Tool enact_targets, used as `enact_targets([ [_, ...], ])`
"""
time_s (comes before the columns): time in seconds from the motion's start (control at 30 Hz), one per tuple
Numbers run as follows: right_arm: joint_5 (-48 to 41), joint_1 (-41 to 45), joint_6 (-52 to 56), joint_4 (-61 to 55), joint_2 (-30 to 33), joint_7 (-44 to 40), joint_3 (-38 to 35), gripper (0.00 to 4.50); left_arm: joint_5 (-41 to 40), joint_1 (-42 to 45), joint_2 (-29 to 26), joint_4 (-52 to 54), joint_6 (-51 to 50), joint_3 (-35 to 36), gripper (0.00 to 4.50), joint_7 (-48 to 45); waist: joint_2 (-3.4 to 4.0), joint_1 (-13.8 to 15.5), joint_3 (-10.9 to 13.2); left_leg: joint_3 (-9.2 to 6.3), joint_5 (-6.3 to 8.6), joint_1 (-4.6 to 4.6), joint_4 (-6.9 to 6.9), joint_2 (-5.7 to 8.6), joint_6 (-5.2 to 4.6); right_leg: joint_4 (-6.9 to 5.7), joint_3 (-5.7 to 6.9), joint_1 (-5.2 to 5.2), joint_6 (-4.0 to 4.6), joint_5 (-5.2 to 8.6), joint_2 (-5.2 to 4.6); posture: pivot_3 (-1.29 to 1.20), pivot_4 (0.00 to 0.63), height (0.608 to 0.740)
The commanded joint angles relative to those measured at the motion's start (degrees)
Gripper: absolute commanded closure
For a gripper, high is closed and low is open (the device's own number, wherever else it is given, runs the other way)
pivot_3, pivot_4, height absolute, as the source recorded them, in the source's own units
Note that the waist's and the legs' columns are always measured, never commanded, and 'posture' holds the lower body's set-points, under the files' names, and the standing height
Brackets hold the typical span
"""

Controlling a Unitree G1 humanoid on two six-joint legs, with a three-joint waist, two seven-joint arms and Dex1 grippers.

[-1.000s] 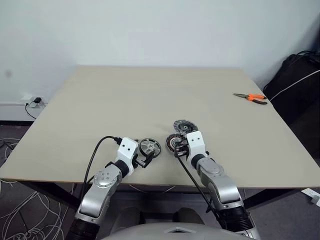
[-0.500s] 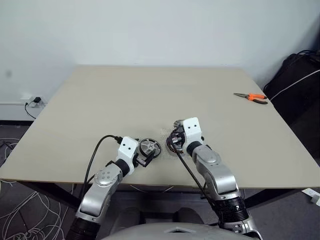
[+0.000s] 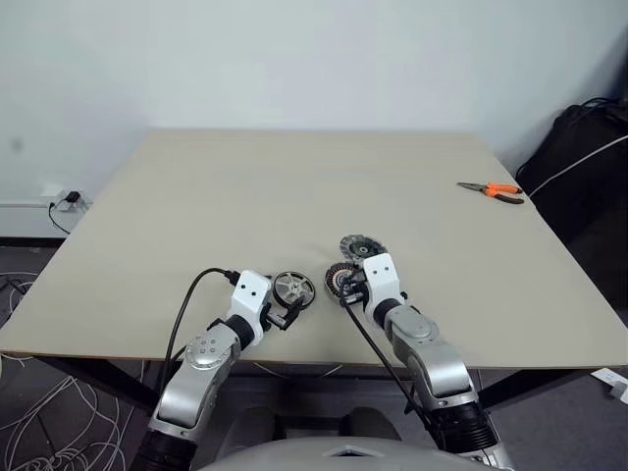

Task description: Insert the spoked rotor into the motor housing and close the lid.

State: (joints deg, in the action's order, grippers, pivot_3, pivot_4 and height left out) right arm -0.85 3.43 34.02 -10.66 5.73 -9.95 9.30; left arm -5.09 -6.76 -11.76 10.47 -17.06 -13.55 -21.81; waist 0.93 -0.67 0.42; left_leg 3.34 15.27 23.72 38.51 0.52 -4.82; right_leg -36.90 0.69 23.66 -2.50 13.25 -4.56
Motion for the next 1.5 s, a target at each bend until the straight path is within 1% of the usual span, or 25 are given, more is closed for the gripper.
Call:
enact_targets([
  [0.03,-0.31,3.67,-2.25,-3.85,-0.95,0.54,-0.75,4.47,-0.07,1.09,0.16,2.50,0.10,-0.04,0.00,-0.16,0.00,0.04,0.00,0.00,0.00,0.00,0.00,0.00,0.00,0.01,0.01,0.00,0.00,0.00,0.00,0.00,0.000,0.740],
  [0.13,-0.08,3.85,-2.49,-1.33,-0.61,0.28,-0.85,4.47,-0.10,1.15,0.22,2.52,0.03,-0.11,0.00,-0.15,-0.06,0.18,-0.03,0.00,0.00,0.00,0.00,0.00,0.00,0.02,0.02,-0.02,0.00,0.00,0.01,0.00,0.000,0.740],
  [0.3,1.33,-0.29,-2.31,6.98,1.36,-0.30,0.11,4.47,-0.10,0.84,0.24,2.92,-0.05,0.07,0.00,0.10,-0.07,0.20,-0.03,0.02,0.00,0.02,0.00,0.03,0.00,0.11,0.01,-0.07,0.01,0.01,-0.04,0.00,0.000,0.740],
  [0.4,1.39,-2.73,-0.96,7.74,2.15,-0.25,0.10,4.47,-0.16,0.59,0.12,3.19,-0.11,0.30,0.00,0.18,-0.03,0.00,-0.09,0.04,0.00,-0.01,-0.03,0.03,0.00,0.09,-0.03,-0.05,0.02,0.02,-0.05,0.00,0.000,0.740],
  [0.5,0.48,-3.64,-0.74,3.83,2.14,-0.89,-0.08,4.47,-0.19,0.45,0.01,3.22,-0.15,0.43,0.00,0.22,-0.18,0.15,-0.18,0.02,0.00,-0.10,-0.06,0.00,0.00,0.04,0.00,-0.11,0.02,0.02,-0.04,0.00,0.000,0.740],
  [0.7,0.10,-0.77,-1.66,-0.98,1.34,-0.64,-0.67,4.47,-0.14,1.17,0.16,2.72,-0.14,-0.06,0.00,-0.18,-0.11,0.08,-0.06,0.01,0.00,-0.07,-0.09,0.01,0.00,0.01,0.03,-0.05,0.04,0.00,-0.06,0.00,0.000,0.740],
  [0.87,-1.58,-1.45,-1.54,-7.21,1.35,-2.33,-0.45,4.47,-0.16,1.09,0.19,2.67,0.22,0.28,0.00,-0.03,-0.10,0.10,-0.05,0.01,-0.01,-0.04,-0.16,0.00,0.01,0.06,0.02,0.00,0.06,0.02,0.00,0.00,0.000,0.740],
  [0.93,-2.73,-2.69,-1.60,-10.25,2.13,-4.05,-0.01,4.47,-0.34,0.99,1.19,2.68,1.92,1.80,0.00,1.65,-0.11,0.11,-0.04,0.01,-0.02,-0.03,-0.16,0.00,0.02,0.09,0.02,0.00,0.08,0.03,0.00,0.00,0.000,0.740],
  [1.03,-3.42,-4.95,-1.51,-13.82,3.71,-5.66,0.45,4.47,-0.48,1.74,4.68,1.62,3.98,6.80,0.00,8.06,-0.17,0.34,-0.02,0.01,-0.01,-0.02,-0.16,0.01,0.01,0.13,0.03,-0.02,0.08,0.03,-0.02,0.00,0.000,0.740],
  [1.1,-3.71,-6.37,-1.51,-15.34,4.73,-6.41,0.53,4.47,-2.04,1.74,6.40,1.14,3.46,9.29,0.00,9.41,-0.20,0.49,-0.03,0.01,-0.01,-0.02,-0.16,0.01,0.01,0.14,0.03,-0.05,0.07,0.03,-0.04,0.00,0.000,0.740],
  [1.23,-5.42,-9.71,-2.04,-18.54,6.57,-8.60,0.64,4.47,-5.72,-0.81,8.31,0.53,0.91,11.68,0.00,8.85,-0.21,0.52,-0.02,0.01,-0.01,-0.06,-0.16,0.00,0.01,0.11,0.07,-0.05,0.06,0.03,-0.02,0.00,0.000,0.740],
  [1.37,-6.83,-12.86,-2.17,-20.90,7.71,-9.65,-0.12,4.47,-12.63,-4.21,9.83,1.19,-4.68,12.34,0.00,5.57,-0.31,0.54,0.04,0.01,-0.02,-0.05,-0.15,-0.01,0.00,0.11,0.10,-0.05,0.06,0.04,0.01,0.00,0.000,0.740],
  [1.5,-7.11,-15.26,-1.72,-21.76,8.04,-8.89,-0.93,4.47,-18.78,-6.36,12.32,1.55,-9.69,13.89,0.00,5.23,-0.63,0.55,0.26,0.01,-0.01,-0.04,-0.07,-0.01,-0.01,0.11,0.13,-0.10,0.04,0.05,0.00,0.00,0.000,0.740],
])
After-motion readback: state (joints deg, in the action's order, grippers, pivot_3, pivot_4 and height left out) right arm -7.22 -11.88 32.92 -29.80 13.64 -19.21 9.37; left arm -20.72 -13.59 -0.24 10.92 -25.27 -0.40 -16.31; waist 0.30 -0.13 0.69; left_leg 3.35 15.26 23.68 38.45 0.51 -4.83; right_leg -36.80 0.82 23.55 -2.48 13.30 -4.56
